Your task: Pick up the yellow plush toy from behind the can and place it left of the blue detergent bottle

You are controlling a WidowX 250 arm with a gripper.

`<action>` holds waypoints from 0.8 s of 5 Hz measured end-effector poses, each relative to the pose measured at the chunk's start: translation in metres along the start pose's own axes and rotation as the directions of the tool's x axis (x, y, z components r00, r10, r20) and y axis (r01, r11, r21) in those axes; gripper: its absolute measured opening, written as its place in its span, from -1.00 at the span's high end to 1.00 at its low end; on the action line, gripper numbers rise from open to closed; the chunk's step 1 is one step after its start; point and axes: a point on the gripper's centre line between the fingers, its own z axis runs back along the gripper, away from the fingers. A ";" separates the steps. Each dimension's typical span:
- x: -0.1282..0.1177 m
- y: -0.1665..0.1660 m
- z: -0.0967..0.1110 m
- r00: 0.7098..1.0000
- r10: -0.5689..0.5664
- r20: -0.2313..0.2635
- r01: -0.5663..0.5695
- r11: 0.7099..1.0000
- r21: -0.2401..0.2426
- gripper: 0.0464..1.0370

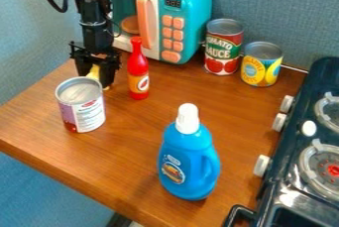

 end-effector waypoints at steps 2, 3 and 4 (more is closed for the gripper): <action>0.000 0.011 0.037 0.997 -0.036 0.075 0.047 0.988 -0.144 0.02; 0.003 0.009 0.078 0.979 -0.051 0.197 0.074 0.990 -0.116 0.02; -0.018 0.002 0.096 0.975 -0.094 0.200 0.114 0.989 -0.091 0.02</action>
